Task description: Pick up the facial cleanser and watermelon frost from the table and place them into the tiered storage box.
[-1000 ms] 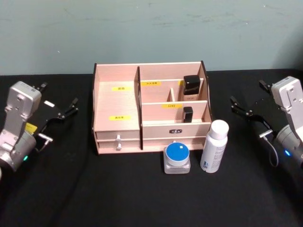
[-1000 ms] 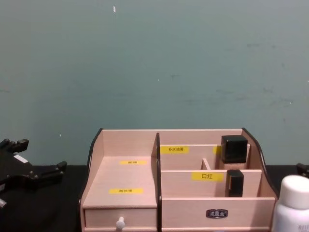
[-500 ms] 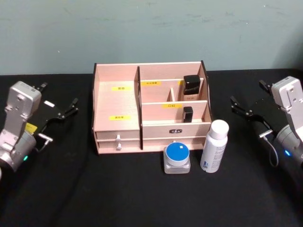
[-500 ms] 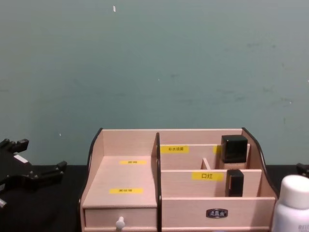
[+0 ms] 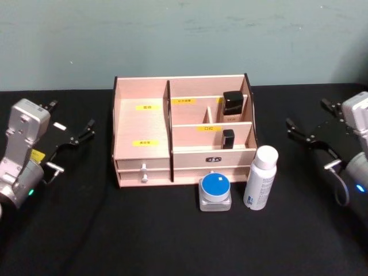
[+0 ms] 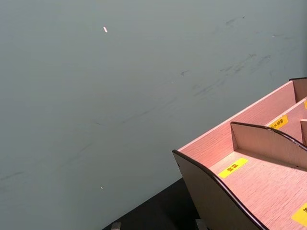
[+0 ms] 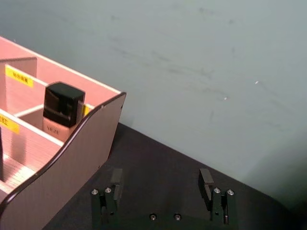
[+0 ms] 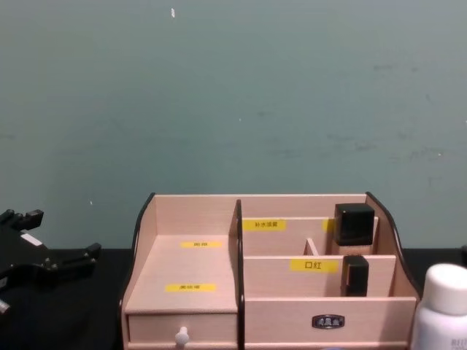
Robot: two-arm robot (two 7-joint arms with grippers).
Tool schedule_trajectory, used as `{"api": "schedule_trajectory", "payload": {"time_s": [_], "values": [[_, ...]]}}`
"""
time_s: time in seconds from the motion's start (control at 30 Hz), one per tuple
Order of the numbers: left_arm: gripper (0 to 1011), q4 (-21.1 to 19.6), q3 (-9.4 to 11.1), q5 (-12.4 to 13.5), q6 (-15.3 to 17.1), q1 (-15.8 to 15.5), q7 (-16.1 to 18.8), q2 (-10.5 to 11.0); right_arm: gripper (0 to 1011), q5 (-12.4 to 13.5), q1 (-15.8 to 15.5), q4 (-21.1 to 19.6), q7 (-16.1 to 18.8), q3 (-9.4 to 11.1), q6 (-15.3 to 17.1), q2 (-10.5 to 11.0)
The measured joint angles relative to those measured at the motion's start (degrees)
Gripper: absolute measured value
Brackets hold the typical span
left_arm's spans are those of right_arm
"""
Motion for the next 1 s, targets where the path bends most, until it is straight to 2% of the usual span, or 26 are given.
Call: {"api": "schedule_trajectory", "payload": {"time_s": [0.23,0.33,0.43,0.47,0.57,0.6,0.7,0.9,1.0], "values": [[1001,0.0,0.0,0.0,0.0,0.0,0.0,0.0,1000,3.8,-6.0,-7.7,2.2,4.7,-0.6,3.9],[1001,0.0,0.0,0.0,0.0,0.0,0.0,0.0,1000,6.7,-10.3,-12.6,3.6,7.6,-0.9,5.9],[1001,0.0,0.0,0.0,0.0,0.0,0.0,0.0,1000,8.3,-13.3,-15.7,4.3,9.4,-1.2,7.2],[1001,0.0,0.0,0.0,0.0,0.0,0.0,0.0,1000,9.0,-15.2,-17.6,4.7,10.5,-1.5,7.9],[1001,0.0,0.0,0.0,0.0,0.0,0.0,0.0,1000,9.5,-18.4,-20.5,4.9,12.2,-2.5,9.0],[1001,0.0,0.0,0.0,0.0,0.0,0.0,0.0,1000,9.6,-20.6,-22.4,5.0,13.3,-3.4,9.7],[1001,0.0,0.0,0.0,0.0,0.0,0.0,0.0,1000,10.0,-24.6,-25.5,5.5,15.1,-4.6,10.7],[1001,0.0,0.0,0.0,0.0,0.0,0.0,0.0,1000,10.8,-31.2,-29.6,6.8,16.9,-5.2,11.7],[1001,0.0,0.0,0.0,0.0,0.0,0.0,0.0,1000,11.0,-32.8,-29.9,7.3,16.9,-5.0,11.7]]}}
